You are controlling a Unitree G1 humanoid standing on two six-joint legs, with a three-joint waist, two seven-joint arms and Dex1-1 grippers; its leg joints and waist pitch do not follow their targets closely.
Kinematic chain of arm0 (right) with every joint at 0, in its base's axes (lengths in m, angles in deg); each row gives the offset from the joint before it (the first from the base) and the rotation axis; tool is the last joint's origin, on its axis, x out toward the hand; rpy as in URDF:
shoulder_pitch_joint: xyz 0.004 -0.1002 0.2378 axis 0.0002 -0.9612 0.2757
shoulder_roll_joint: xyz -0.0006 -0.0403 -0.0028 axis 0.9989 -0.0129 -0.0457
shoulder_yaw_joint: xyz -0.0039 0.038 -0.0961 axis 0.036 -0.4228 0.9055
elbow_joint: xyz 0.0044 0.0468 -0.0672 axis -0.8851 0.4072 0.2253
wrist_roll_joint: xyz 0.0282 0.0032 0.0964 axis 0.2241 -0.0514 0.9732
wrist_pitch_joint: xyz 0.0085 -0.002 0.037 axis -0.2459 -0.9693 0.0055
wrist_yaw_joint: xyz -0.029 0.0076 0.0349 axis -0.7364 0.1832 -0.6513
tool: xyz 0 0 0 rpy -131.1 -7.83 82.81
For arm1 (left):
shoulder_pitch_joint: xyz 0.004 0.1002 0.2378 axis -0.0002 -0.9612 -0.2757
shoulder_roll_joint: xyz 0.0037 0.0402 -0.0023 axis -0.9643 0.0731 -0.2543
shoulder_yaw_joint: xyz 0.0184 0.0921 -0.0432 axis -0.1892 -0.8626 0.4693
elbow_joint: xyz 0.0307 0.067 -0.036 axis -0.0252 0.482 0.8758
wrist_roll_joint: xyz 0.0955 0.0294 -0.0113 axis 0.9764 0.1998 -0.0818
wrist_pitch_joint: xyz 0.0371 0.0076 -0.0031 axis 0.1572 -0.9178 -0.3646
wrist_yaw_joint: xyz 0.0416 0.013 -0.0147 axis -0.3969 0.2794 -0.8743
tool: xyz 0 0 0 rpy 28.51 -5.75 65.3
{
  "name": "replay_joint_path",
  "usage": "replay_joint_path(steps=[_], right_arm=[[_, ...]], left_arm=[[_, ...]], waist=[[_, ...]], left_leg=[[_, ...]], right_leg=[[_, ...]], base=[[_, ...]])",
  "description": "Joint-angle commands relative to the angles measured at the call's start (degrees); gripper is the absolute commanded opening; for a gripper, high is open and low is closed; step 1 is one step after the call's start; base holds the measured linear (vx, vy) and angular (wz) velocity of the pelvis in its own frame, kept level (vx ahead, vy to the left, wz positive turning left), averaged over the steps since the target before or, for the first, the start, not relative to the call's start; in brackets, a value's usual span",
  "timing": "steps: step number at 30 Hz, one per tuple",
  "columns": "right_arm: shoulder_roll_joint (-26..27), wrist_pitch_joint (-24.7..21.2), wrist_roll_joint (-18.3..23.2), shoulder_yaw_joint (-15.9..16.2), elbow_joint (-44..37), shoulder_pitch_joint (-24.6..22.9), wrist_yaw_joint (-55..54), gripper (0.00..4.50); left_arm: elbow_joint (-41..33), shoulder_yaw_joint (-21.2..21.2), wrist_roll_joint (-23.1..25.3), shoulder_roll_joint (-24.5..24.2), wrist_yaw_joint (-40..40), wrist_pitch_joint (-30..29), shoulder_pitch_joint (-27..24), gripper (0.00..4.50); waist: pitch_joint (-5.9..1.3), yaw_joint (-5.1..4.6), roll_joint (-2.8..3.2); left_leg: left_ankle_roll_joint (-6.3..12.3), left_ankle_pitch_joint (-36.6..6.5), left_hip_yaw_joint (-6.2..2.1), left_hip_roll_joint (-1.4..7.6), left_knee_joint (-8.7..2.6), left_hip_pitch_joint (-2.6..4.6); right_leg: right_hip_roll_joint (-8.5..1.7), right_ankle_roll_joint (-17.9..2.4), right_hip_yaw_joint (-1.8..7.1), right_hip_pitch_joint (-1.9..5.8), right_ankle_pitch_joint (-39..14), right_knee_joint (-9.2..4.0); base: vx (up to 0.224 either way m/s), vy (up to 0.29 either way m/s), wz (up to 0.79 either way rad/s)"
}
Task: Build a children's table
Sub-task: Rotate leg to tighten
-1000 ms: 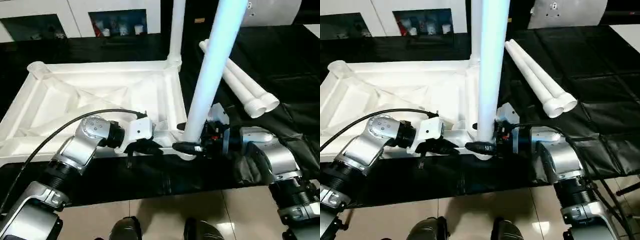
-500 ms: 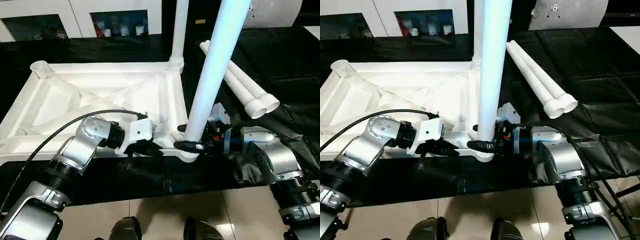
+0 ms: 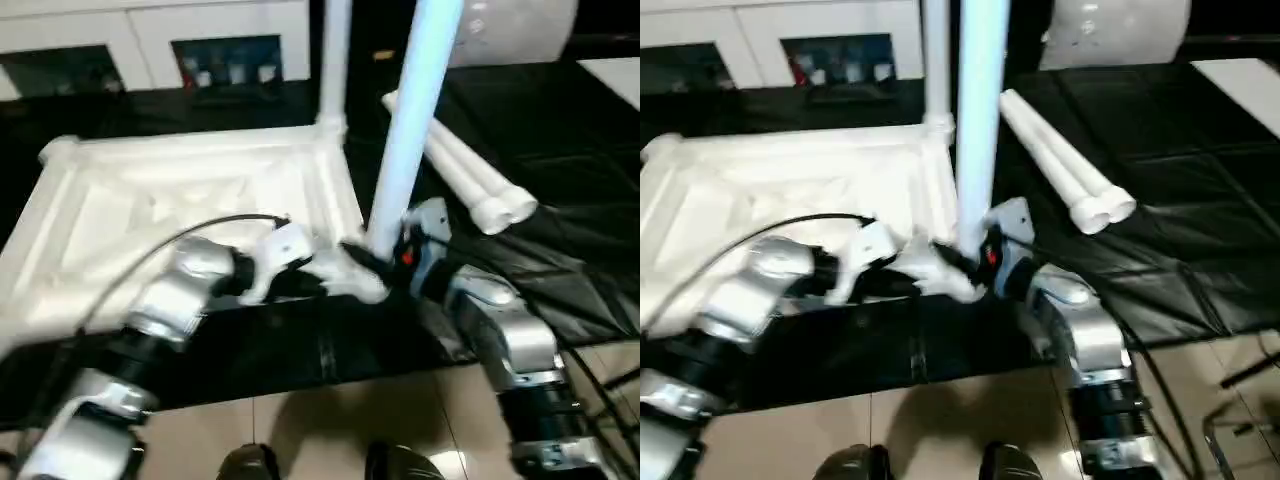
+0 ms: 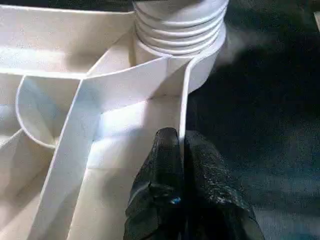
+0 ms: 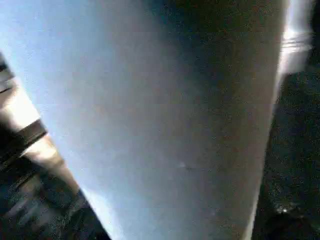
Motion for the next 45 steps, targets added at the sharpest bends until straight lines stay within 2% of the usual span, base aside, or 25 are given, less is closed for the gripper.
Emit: replay_joint_path(steps=[1, 4, 6, 8, 11, 12, 13, 15, 17, 18, 19, 20, 21, 23, 24, 25, 27, 29, 30, 31, 33, 36, 39, 40, 45], right_arm=[[6.6, -6.4, 3.0, 4.8, 2.0, 0.3, -2.3, 2.16], [11.1, -5.6, 0.4, 3.0, 6.5, 3.3, -11.6, 2.16], [11.5, -5.5, -0.5, 3.0, 7.2, 3.7, -13.2, 2.16], [12.6, -4.1, -1.5, 2.6, 8.9, 4.3, -15.3, 2.16], [13.2, -3.1, -1.7, 2.1, 9.4, 4.5, -15.5, 2.66], [13.3, -2.8, -1.9, 2.1, 9.5, 4.6, -15.6, 2.79], [13.4, -2.8, -2.1, 2.0, 9.6, 4.7, -15.7, 2.85], [13.1, -1.7, -2.8, 1.9, 9.9, 5.0, -15.4, 3.17], [12.4, -0.9, -3.3, 2.1, 10.0, 5.0, -14.8, 3.26], [11.8, -0.2, -3.5, 2.5, 9.8, 4.9, -13.9, 3.38], [10.4, 0.6, -3.5, 2.7, 9.0, 4.6, -12.4, 3.38], [8.7, 1.0, -2.9, 2.5, 7.8, 4.1, -10.5, 3.52], [7.8, 1.1, -2.5, 2.2, 7.0, 3.8, -9.5, 3.64], [5.9, 1.2, -1.9, 2.0, 5.7, 3.2, -7.1, 3.75], [4.6, 1.5, -1.9, 1.9, 4.8, 2.8, -5.4, 3.85], [3.5, 1.8, -1.9, 1.8, 4.1, 2.5, -4.0, 3.96], [0.2, 2.2, -1.8, 2.1, 2.5, 1.8, 0.0, 4.06], [-2.7, 1.8, -1.3, 2.8, 1.1, 1.3, 3.8, 4.29], [-5.4, 1.6, -0.3, 4.1, -0.1, 0.6, 8.5, 4.39], [-6.6, 1.8, 0.0, 4.8, -0.5, 0.4, 10.5, 4.46], [-8.5, 2.1, 0.7, 6.0, -0.9, 0.2, 14.5, 4.46], [-10.8, 2.7, 1.2, 7.2, -0.5, 0.5, 19.1, 4.46], [-12.4, 3.6, 2.2, 7.7, 0.6, 1.7, 23.5, 4.46], [-12.4, 3.9, 2.1, 7.7, 1.0, 2.0, 23.7, 4.46], [-12.4, 5.2, 2.5, 7.9, 2.8, 3.3, 24.4, 4.46]], left_arm=[[-1.4, 1.4, -1.0, 5.2, -9.8, -3.3, 1.9, 0.0], [-0.7, 4.2, 1.2, 10.5, -20.4, -7.1, 3.5, 0.0], [-0.8, 4.6, 1.6, 11.2, -21.9, -7.7, 3.6, 0.0], [-1.2, 4.3, 3.1, 11.9, -23.9, -7.9, 3.6, 0.0], [-2.0, 4.0, 3.3, 12.0, -23.6, -7.9, 3.4, 0.0], [-2.5, 3.6, 3.5, 11.6, -23.0, -7.7, 3.1, 0.0], [-3.0, 3.5, 3.5, 11.4, -22.8, -7.7, 2.8, 0.0], [-3.9, 2.8, 3.3, 10.2, -21.3, -6.8, 1.9, 0.0], [-4.5, 2.4, 3.0, 9.4, -19.7, -6.0, 1.2, 0.0], [-5.0, 2.1, 2.6, 8.9, -18.6, -5.6, 0.8, 0.0], [-6.0, 1.5, 2.0, 7.5, -16.2, -4.5, -0.2, 0.0], [-7.3, 1.2, 1.0, 6.0, -13.3, -3.7, -1.4, 0.0], [-8.0, 1.2, 0.4, 5.2, -11.9, -3.4, -1.9, 0.0], [-8.5, 1.3, -0.2, 4.0, -9.9, -2.5, -2.6, 0.0], [-8.5, 1.1, -0.3, 3.0, -8.9, -1.7, -2.9, 0.0], [-8.5, 1.0, -0.4, 2.2, -8.0, -1.1, -3.2, 0.0], [-8.2, 0.4, -0.6, 0.1, -5.5, 0.8, -3.6, 0.0], [-8.1, 0.0, -0.9, -1.6, -3.0, 2.2, -3.8, 0.0], [-8.1, -0.8, -1.2, -3.3, 0.0, 3.8, -4.1, 0.0], [-8.0, -1.1, -1.3, -4.1, 1.3, 4.5, -4.1, 0.0], [-7.3, -1.8, -1.1, -5.3, 3.3, 6.0, -3.9, 0.0], [-6.4, -2.7, -0.8, -6.8, 6.0, 7.6, -3.5, 0.0], [-4.9, -4.3, -0.2, -8.5, 8.5, 10.1, -2.4, 0.0], [-4.7, -4.4, -0.2, -8.7, 8.8, 10.4, -2.4, 0.0], [-4.0, -4.7, -0.2, -9.2, 9.8, 11.6, -2.2, 0.0]], waist=[[-2.85, -0.54, -0.01], [-2.57, -2.26, 0.63], [-2.35, -2.74, 0.45], [-2.39, -3.11, 0.26], [-2.35, -3.23, 0.18], [-2.31, -3.39, 0.35], [-2.2, -3.81, 0.47], [-2.31, -4.16, 0.88], [-2.21, -4.22, 0.63], [-2.37, -4.11, 0.21], [-2.37, -3.84, 0.08], [-2.39, -3.77, 0.09], [-2.59, -3.61, 0.14], [-2.76, -3.13, 0.24], [-3.04, -2.84, -0.07], [-3.27, -2.3, 0.1], [-3.58, -1.72, -0.48], [-3.74, -0.81, -0.83], [-4.05, -0.46, -0.6], [-4.67, 0.19, -0.44], [-4.91, 0.56, -0.6], [-4.69, 1.05, -0.68], [-4.53, 1.33, -0.75], [-4.15, 1.34, -0.88], [-4.0, 1.39, -0.88]], left_leg=[[-0.62, -28.1, -2.14, 2.02, -4.78, 1.1], [-0.56, -33.5, -2.98, 2.59, -5.52, 1.05], [-0.32, -35.7, -3.11, 2.38, -5.54, 1.28], [0.31, -34.8, -2.89, 1.78, -5.08, 1.78], [1.46, -30.6, -2.73, 1.42, -4.82, 1.31], [1.4, -31.4, -2.94, 1.6, -5.0, 1.13], [1.05, -33.0, -3.45, 2.01, -5.52, 0.34], [0.33, -36.7, -4.32, 2.98, -6.53, -0.5], [-0.01, -39.0, -4.1, 2.83, -6.56, 0.44], [0.33, -35.0, -3.32, 1.56, -5.2, 1.55], [1.23, -29.5, -3.07, 1.09, -4.66, 0.92], [1.65, -27.4, -3.02, 1.12, -4.72, 0.39], [2.15, -24.5, -3.13, 1.54, -4.99, -0.45], [2.58, -23.0, -2.92, 1.85, -5.04, -0.12], [2.88, -20.8, -2.66, 2.05, -4.97, 0.01], [3.28, -18.3, -2.41, 2.17, -4.94, 0.02], [4.61, -15.3, -1.65, 1.96, -4.59, 0.25], [5.7, -14.5, -0.95, 1.72, -4.16, 0.8], [6.4, -12.2, -0.8, 1.82, -4.06, 0.47], [7.44, -7.4, -0.82, 2.02, -3.85, -0.14], [9.5, -3.2, -0.74, 1.94, -3.3, -0.45], [10.98, -2.9, -0.65, 1.92, -2.99, -0.63], [9.94, -5.0, -0.71, 2.04, -3.13, -0.47], [8.4, -7.4, -0.71, 2.16, -3.36, -0.37], [5.61, -10.3, -0.8, 2.22, -3.6, -0.09]], right_leg=[[-3.46, -1.3, 0.85, 2.41, -39.7, -6.04], [-3.3, -1.3, -0.36, 3.1, -35.7, -6.34], [-3.24, -0.6, -0.67, 3.1, -36.2, -6.74], [-3.6, 0.1, -0.75, 2.77, -38.3, -7.51], [-4.08, 0.8, -0.96, 2.88, -39.8, -8.35], [-3.89, 1.0, -1.25, 3.05, -39.0, -8.27], [-3.76, 1.0, -1.61, 3.76, -37.4, -7.64], [-3.75, 0.6, -1.39, 4.68, -33.5, -6.06], [-3.9, -0.6, -0.62, 3.67, -33.0, -6.09], [-4.65, -1.3, -0.48, 2.45, -36.2, -7.47], [-5.09, -1.6, -0.39, 2.8, -37.9, -7.64], [-5.09, -1.6, -0.29, 3.13, -37.6, -7.57], [-5.02, -2.0, 0.05, 3.72, -34.8, -6.88], [-4.6, -3.5, 0.37, 3.28, -31.0, -6.55], [-4.4, -5.4, 0.81, 3.21, -26.7, -5.93], [-4.2, -7.4, 1.2, 3.19, -22.5, -5.14], [-3.81, -8.6, 1.82, 3.0, -19.1, -4.46], [-3.64, -8.8, 2.46, 2.32, -22.0, -4.57], [-3.58, -9.7, 2.67, 2.51, -20.3, -4.03], [-3.52, -10.8, 2.68, 3.12, -14.5, -2.88], [-3.23, -12.7, 2.74, 3.04, -6.6, -1.84], [-3.37, -14.1, 2.69, 3.07, -5.6, -1.54], [-3.31, -13.1, 2.55, 3.14, -10.2, -1.91], [-3.42, -11.9, 2.55, 3.02, -14.9, -2.47], [-3.51, -9.8, 2.61, 2.84, -20.2, -3.05]], base=[[-0.039, 0.051, -0.1], [-0.032, 0.054, -0.11], [0.0, 0.0, 0.0], [0.0, 0.0, 0.0], [0.0, 0.0, 0.0], [0.0, 0.0, 0.0], [0.0, 0.0, 0.0], [-0.013, 0.006, -0.18], [-0.012, 0.001, -0.09], [0.0, 0.0, 0.0], [0.0, 0.0, 0.0], [0.0, 0.0, 0.0], [0.0, 0.0, 0.0], [0.0, 0.0, 0.0], [0.06, -0.02, 0.06], [0.06, -0.02, 0.06], [0.03, -0.012, 0.04], [0.059, -0.036, 0.15], [0.09, -0.062, 0.16], [0.063, -0.044, 0.09], [0.027, -0.018, 0.0], [0.0, 0.0, 0.0], [0.0, 0.0, 0.0], [0.0, 0.0, 0.0], [0.0, 0.0, 0.0]])
